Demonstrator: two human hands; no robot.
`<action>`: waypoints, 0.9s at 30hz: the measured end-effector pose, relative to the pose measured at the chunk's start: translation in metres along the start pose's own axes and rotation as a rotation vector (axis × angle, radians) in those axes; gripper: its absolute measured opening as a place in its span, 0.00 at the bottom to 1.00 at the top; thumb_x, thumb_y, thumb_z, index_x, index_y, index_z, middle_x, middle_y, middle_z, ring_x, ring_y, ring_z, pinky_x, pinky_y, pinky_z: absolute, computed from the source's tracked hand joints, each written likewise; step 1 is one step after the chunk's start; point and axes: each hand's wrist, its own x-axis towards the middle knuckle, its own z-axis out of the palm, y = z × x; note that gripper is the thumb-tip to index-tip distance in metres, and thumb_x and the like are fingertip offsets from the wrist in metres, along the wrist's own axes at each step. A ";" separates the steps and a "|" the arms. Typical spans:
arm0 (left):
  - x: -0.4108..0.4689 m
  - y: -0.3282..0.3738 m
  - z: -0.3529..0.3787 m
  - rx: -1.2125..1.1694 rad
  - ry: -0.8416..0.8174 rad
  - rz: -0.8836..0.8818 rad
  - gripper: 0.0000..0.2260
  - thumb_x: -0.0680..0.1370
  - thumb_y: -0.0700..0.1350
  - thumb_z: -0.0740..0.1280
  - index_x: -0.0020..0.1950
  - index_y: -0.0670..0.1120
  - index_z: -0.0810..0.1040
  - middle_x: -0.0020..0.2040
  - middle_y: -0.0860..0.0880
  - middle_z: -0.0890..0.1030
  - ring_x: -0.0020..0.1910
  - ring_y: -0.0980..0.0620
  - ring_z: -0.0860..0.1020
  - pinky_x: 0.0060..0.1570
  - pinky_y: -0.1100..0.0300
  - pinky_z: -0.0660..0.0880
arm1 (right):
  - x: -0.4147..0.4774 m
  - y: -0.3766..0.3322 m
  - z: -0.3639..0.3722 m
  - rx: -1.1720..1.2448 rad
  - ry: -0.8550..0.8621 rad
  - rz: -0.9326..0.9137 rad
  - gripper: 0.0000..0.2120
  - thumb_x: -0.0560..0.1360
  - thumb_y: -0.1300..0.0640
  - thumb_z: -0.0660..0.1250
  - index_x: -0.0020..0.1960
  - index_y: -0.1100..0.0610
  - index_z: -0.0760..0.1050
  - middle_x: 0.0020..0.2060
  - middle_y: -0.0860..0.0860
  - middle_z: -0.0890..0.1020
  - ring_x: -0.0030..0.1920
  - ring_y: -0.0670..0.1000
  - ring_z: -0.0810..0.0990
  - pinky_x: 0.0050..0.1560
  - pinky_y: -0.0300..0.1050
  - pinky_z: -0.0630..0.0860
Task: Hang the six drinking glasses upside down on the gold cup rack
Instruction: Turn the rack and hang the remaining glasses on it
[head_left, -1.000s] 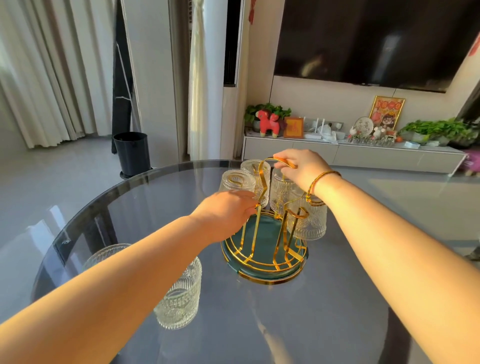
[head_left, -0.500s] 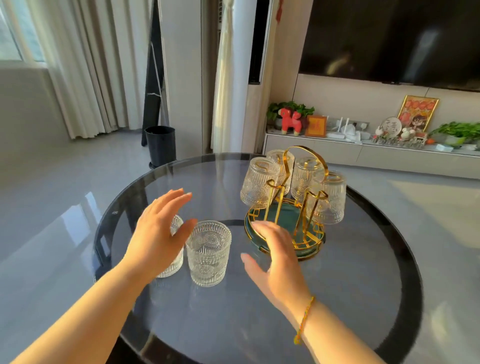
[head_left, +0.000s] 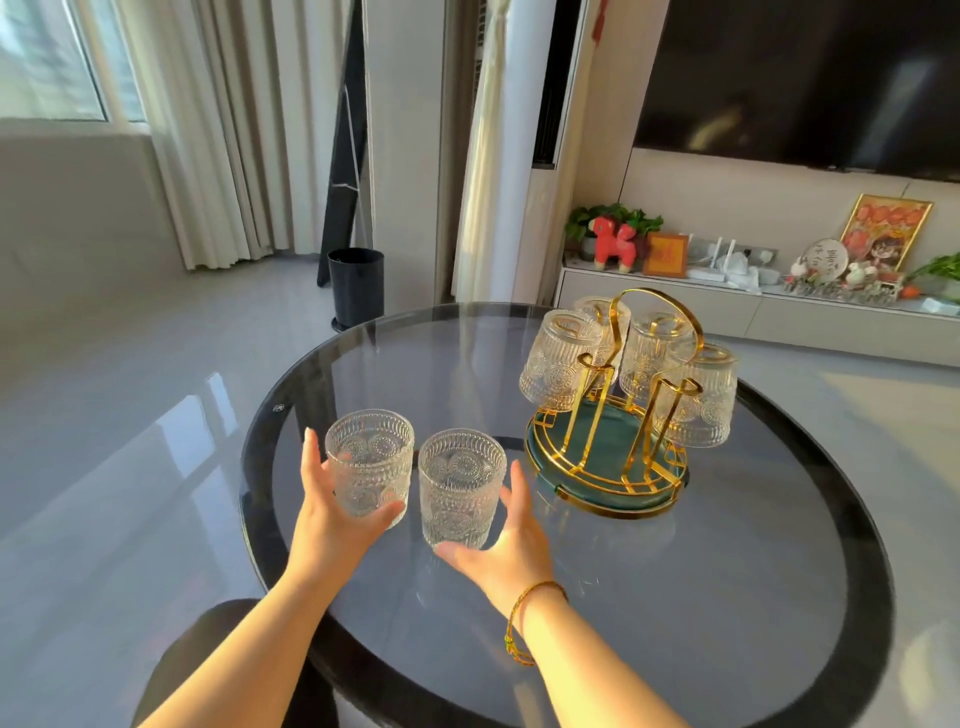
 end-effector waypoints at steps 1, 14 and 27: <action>0.001 -0.003 0.001 0.010 -0.004 -0.006 0.51 0.63 0.41 0.76 0.71 0.54 0.40 0.70 0.42 0.66 0.67 0.43 0.67 0.61 0.46 0.67 | 0.002 0.000 0.002 -0.009 0.008 -0.008 0.56 0.56 0.45 0.76 0.71 0.48 0.43 0.68 0.49 0.67 0.67 0.52 0.67 0.66 0.46 0.66; 0.005 -0.001 0.015 0.174 -0.053 -0.026 0.42 0.65 0.50 0.74 0.70 0.52 0.51 0.69 0.46 0.69 0.63 0.42 0.71 0.54 0.44 0.73 | 0.008 0.004 -0.003 0.251 -0.022 0.021 0.27 0.57 0.52 0.75 0.46 0.37 0.62 0.47 0.35 0.73 0.48 0.37 0.75 0.40 0.23 0.70; -0.008 0.035 -0.005 0.067 0.111 0.172 0.33 0.69 0.45 0.70 0.69 0.48 0.58 0.71 0.44 0.64 0.69 0.45 0.63 0.65 0.47 0.62 | -0.029 -0.025 -0.099 0.360 -0.049 -0.151 0.29 0.55 0.58 0.70 0.54 0.49 0.66 0.51 0.49 0.76 0.49 0.42 0.76 0.48 0.31 0.74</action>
